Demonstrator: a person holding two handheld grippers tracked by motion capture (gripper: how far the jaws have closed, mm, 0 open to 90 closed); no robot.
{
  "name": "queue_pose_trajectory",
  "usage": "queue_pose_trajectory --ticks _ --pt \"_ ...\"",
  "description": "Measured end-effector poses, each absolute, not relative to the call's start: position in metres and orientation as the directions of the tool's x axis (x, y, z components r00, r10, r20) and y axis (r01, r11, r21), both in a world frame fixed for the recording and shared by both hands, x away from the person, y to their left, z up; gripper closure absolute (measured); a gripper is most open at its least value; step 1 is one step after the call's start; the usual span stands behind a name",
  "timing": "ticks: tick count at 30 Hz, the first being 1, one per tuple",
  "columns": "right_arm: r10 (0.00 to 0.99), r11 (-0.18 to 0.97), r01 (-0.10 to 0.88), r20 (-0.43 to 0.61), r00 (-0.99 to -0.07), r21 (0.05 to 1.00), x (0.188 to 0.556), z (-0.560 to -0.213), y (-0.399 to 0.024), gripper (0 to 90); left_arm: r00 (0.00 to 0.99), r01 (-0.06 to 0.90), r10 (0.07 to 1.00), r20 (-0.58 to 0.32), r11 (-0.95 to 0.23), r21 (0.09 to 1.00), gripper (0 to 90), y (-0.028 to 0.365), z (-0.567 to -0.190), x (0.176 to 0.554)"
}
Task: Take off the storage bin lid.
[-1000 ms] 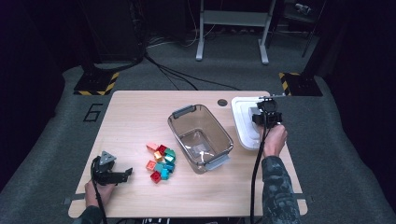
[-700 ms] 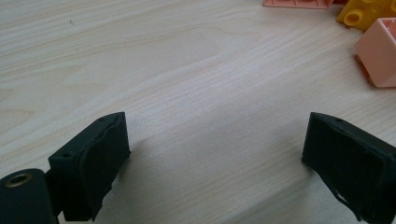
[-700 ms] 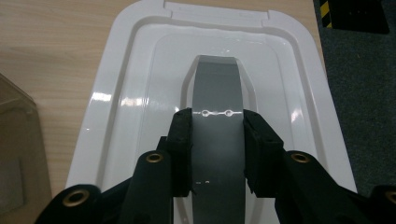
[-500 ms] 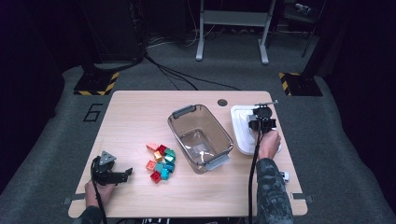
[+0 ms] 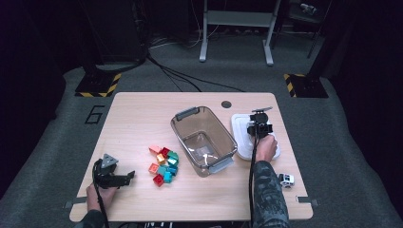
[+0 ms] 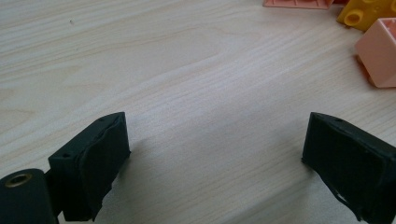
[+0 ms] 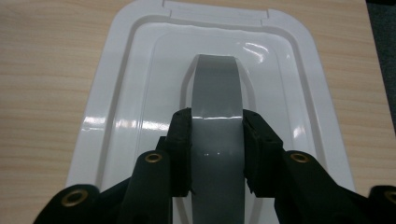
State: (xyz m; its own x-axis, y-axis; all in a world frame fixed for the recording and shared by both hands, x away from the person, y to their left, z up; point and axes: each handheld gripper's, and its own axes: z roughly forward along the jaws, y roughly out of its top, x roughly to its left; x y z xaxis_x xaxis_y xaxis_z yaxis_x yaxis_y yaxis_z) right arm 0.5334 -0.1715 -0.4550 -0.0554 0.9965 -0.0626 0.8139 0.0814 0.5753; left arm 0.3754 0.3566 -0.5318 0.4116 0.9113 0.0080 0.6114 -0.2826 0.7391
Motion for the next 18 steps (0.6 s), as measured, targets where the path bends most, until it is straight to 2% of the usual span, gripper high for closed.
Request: queue_pose_trajectory --ticks 7,11,18 --pt "0.994 0.098 0.833 -0.09 -0.058 0.545 0.542 -0.469 -0.164 66.3 0.413 0.611 0.911 0.008 -0.284 0.739 7.2 0.357 -0.532 0.376" --pt "0.992 0.114 0.84 -0.101 -0.07 0.53 0.54 -0.468 -0.164 52.8 0.412 0.61 0.911 0.01 -0.284 0.739 7.2 0.356 -0.532 0.376" --pt "0.993 0.115 0.82 -0.071 -0.091 0.561 0.532 -0.457 -0.165 29.2 0.414 0.61 0.91 0.01 -0.285 0.74 7.3 0.356 -0.532 0.376"
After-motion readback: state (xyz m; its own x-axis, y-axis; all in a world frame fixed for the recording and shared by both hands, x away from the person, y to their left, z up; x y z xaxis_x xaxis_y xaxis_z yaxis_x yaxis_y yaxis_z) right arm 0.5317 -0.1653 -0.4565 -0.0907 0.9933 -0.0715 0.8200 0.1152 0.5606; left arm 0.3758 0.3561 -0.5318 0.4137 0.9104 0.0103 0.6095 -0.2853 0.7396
